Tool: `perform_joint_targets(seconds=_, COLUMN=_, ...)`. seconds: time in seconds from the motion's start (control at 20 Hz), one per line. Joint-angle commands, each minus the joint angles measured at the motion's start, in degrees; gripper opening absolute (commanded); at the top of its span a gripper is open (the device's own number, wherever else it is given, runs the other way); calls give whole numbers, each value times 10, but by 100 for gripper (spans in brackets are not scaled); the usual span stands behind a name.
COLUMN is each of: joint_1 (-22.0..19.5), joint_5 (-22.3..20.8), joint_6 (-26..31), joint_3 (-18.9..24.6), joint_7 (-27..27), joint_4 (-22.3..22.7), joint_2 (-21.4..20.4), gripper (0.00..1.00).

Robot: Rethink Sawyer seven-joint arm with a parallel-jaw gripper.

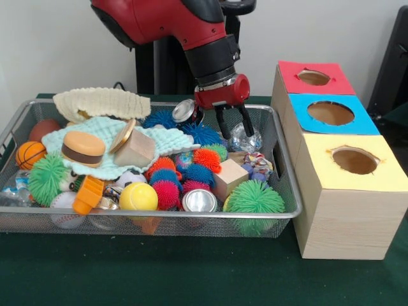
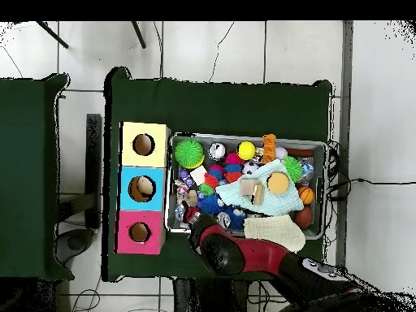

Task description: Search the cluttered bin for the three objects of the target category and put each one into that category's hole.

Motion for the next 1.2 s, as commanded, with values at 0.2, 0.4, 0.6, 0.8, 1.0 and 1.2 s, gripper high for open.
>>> perform_joint_targets(seconds=0.2, joint_1=-30, joint_5=-58, joint_6=67, joint_3=94, joint_7=7, joint_4=-86, joint_2=108, gripper=100)
perform_joint_targets(seconds=0.4, joint_1=4, joint_5=-62, joint_6=51, joint_3=80, joint_7=8, joint_4=-150, joint_2=163, gripper=100)
perform_joint_targets(seconds=0.6, joint_1=29, joint_5=-52, joint_6=58, joint_3=74, joint_7=10, joint_4=-190, joint_2=186, gripper=100)
perform_joint_targets(seconds=0.8, joint_1=54, joint_5=-45, joint_6=36, joint_3=60, joint_7=22, joint_4=-205, joint_2=194, gripper=100)
perform_joint_targets(seconds=1.0, joint_1=47, joint_5=-50, joint_6=43, joint_3=66, joint_7=19, joint_4=-192, joint_2=183, gripper=100)
perform_joint_targets(seconds=1.2, joint_1=45, joint_5=-48, joint_6=39, joint_3=64, joint_7=25, joint_4=-179, joint_2=173, gripper=100)
